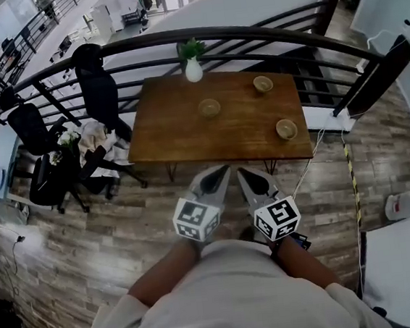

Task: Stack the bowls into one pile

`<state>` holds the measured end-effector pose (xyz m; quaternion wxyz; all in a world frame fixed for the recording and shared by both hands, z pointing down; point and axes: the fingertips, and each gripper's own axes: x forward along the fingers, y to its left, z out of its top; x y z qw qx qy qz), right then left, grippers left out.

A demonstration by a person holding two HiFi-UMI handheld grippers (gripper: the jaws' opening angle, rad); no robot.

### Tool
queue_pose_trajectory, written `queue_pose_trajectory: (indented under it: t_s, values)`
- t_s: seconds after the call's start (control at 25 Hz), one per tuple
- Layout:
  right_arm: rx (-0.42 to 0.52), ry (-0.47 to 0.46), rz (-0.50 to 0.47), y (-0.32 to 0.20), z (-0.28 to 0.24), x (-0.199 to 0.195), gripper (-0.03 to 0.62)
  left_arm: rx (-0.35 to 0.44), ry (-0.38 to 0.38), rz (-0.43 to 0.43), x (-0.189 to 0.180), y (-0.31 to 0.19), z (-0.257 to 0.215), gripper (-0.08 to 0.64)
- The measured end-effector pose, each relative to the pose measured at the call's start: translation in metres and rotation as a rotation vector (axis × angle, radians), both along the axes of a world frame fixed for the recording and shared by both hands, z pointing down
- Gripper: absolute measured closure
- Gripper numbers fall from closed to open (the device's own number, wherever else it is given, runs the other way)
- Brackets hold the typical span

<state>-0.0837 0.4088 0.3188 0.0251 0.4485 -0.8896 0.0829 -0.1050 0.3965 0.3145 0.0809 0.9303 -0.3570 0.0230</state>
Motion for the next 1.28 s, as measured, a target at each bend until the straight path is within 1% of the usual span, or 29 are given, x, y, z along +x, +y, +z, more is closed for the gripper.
queue_pose_trajectory:
  t_s: [0.16,0.28,0.44,0.56,0.76,0.92,1.0,1.12,1.28]
  values:
    - [-0.001,0.008,0.031,-0.022,0.001,0.058,0.584,-0.001,0.016,0.019,0.054,-0.022,0.002,0.555]
    - [-0.013,0.007,0.033,-0.033,0.005,0.095,0.584,-0.007,0.024,0.027,0.088,-0.035,0.004,0.555]
    - [-0.027,0.002,0.044,-0.045,0.012,0.132,0.584,-0.039,0.040,0.038,0.122,-0.046,0.009,0.555]
    - [-0.034,-0.013,0.074,-0.057,0.014,0.158,0.584,-0.053,0.028,0.053,0.142,-0.055,0.013,0.555]
    - [-0.051,-0.040,0.103,-0.077,0.021,0.179,0.584,-0.076,0.011,0.086,0.166,-0.075,0.024,0.555]
    - [-0.051,-0.041,0.120,-0.094,0.021,0.194,0.584,-0.062,0.007,0.132,0.188,-0.093,0.019,0.555]
    - [-0.048,-0.046,0.146,-0.104,0.020,0.203,0.584,-0.076,0.008,0.154,0.196,-0.100,0.019,0.555]
    - [-0.027,-0.047,0.195,-0.118,0.015,0.217,0.584,-0.103,0.013,0.174,0.203,-0.113,0.025,0.555]
    - [-0.025,-0.052,0.218,-0.152,0.015,0.223,0.584,-0.081,0.019,0.201,0.204,-0.145,0.021,0.556]
